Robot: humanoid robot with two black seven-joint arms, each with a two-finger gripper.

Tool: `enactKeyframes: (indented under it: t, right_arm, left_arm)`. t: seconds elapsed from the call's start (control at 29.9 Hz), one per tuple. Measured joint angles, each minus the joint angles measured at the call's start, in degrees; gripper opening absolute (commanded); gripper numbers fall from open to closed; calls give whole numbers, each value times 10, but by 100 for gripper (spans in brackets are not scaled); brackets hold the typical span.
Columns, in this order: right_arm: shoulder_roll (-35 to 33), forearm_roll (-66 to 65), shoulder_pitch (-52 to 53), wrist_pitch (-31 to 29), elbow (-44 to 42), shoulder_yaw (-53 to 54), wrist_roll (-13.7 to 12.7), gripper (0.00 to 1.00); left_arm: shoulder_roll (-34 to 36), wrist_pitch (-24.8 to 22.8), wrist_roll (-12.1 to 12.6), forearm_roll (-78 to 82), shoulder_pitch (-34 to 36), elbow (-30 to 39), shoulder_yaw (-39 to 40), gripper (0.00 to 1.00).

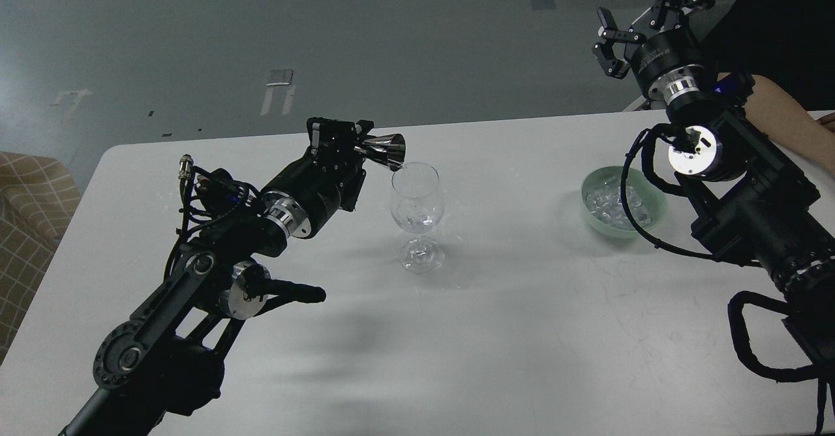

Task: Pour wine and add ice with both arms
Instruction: 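Tilt the jigger over the wine glass with the left gripper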

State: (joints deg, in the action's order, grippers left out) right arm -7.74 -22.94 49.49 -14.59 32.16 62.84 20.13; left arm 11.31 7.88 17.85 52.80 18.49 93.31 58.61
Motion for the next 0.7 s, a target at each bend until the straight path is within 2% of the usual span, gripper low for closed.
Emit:
enactKeyframes:
  t: [0.7]
  right_arm:
    - [1, 0, 0, 0, 0, -1, 0, 100]
  left_arm:
    - [6, -34, 0, 191, 0, 20, -2, 7]
